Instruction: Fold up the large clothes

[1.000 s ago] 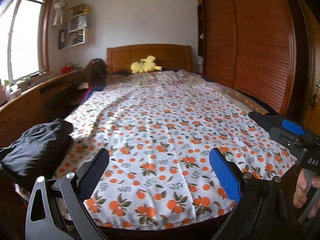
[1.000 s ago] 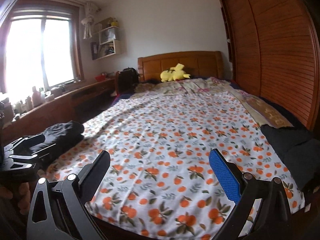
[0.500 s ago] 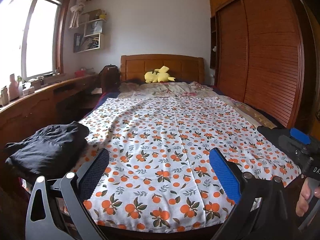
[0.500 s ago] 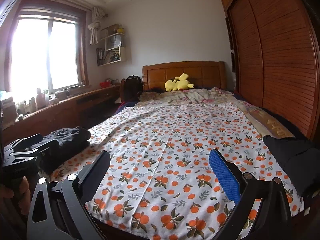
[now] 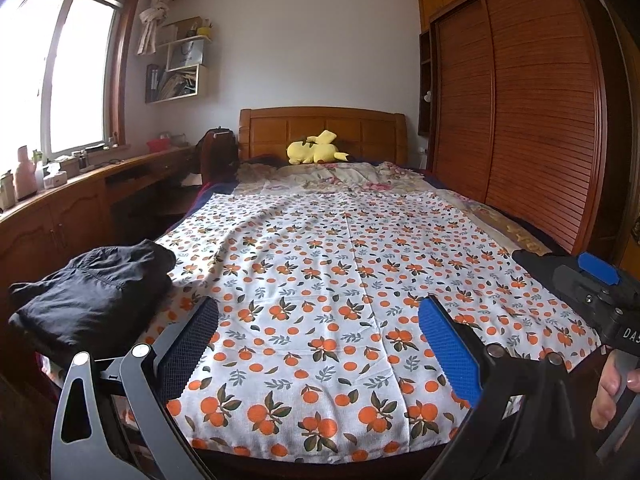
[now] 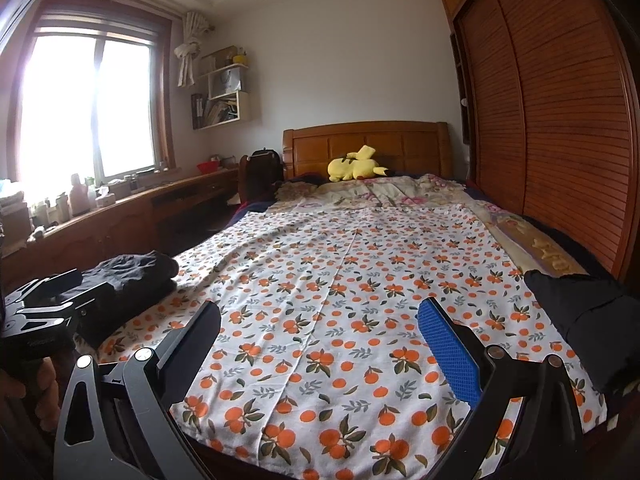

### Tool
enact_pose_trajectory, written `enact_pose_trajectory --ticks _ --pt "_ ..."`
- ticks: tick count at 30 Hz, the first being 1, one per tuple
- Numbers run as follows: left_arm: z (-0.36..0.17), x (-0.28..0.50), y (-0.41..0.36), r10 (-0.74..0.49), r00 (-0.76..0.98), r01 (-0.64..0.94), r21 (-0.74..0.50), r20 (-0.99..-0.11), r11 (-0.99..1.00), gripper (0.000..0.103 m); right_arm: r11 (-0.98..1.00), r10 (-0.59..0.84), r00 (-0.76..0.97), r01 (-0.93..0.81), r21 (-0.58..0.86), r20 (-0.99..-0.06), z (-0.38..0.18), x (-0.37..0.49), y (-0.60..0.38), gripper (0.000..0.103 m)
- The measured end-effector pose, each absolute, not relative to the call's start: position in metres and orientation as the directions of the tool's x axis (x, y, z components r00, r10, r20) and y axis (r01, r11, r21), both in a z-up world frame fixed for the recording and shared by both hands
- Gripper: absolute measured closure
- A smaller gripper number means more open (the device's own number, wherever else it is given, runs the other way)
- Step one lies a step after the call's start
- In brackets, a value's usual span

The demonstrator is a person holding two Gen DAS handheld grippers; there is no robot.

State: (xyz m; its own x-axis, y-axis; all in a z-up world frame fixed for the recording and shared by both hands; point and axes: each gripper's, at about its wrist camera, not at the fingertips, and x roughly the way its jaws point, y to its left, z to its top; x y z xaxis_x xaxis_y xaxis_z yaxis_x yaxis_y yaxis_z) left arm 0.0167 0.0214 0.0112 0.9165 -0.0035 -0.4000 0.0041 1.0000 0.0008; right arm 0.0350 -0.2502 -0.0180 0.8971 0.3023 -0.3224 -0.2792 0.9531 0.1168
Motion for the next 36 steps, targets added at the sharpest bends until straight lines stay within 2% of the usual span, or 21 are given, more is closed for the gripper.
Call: enact_pose_trajectory --ticks 36 --pt "0.0123 0.0126 0.0169 -0.007 0.921 0.01 0.005 -0.389 1.0 0.002 0.955 0.295 0.899 -0.272 0.116 -0.323 -0.0192 0.0372 -0.2557 0.007"
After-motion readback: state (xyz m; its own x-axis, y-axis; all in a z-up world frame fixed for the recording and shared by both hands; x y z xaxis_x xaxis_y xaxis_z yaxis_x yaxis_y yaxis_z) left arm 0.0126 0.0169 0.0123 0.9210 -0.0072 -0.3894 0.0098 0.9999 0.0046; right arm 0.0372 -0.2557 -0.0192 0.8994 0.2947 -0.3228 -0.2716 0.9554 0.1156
